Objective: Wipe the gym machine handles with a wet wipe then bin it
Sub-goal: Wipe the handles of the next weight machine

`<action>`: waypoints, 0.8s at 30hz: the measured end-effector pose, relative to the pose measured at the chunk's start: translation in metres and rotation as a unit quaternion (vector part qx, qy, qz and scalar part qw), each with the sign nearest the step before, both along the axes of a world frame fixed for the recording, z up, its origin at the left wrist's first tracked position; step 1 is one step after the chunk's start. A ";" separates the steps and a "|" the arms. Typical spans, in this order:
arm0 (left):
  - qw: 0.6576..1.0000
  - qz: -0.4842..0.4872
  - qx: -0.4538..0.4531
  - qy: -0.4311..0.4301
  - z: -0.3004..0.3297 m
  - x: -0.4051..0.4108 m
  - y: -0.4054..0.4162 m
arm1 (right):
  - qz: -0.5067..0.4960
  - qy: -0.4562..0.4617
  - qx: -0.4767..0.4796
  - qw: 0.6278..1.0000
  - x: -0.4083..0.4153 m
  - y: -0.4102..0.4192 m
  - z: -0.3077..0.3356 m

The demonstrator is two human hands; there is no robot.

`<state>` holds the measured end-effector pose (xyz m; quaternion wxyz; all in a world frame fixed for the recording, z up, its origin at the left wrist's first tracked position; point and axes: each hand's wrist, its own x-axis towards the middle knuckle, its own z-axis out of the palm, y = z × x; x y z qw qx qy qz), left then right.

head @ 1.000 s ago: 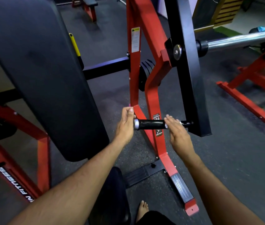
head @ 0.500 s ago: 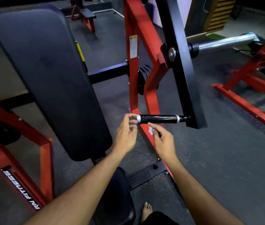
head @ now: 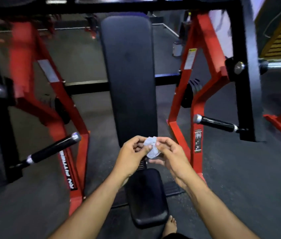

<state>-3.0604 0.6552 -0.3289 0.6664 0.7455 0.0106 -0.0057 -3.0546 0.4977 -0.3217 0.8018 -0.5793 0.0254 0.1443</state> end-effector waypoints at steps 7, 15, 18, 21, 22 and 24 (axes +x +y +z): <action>0.994 0.079 -0.079 0.014 0.008 -0.076 0.077 | 0.108 -0.057 -0.074 0.990 -0.038 0.074 0.010; 0.963 0.205 -0.172 0.029 0.012 -0.147 0.132 | 0.286 -0.072 -0.110 0.949 -0.071 0.131 0.013; 0.967 0.204 -0.155 0.016 0.012 -0.160 0.149 | 0.299 -0.075 -0.109 0.945 -0.078 0.146 0.016; 0.970 0.214 -0.116 -0.009 0.011 -0.169 0.162 | 0.282 -0.099 -0.136 0.945 -0.085 0.162 0.016; 0.970 0.217 -0.106 -0.016 0.011 -0.171 0.165 | 0.279 -0.112 -0.146 0.942 -0.087 0.167 0.017; 0.968 0.226 -0.105 -0.014 0.013 -0.176 0.167 | 0.282 -0.138 -0.165 0.935 -0.091 0.176 0.020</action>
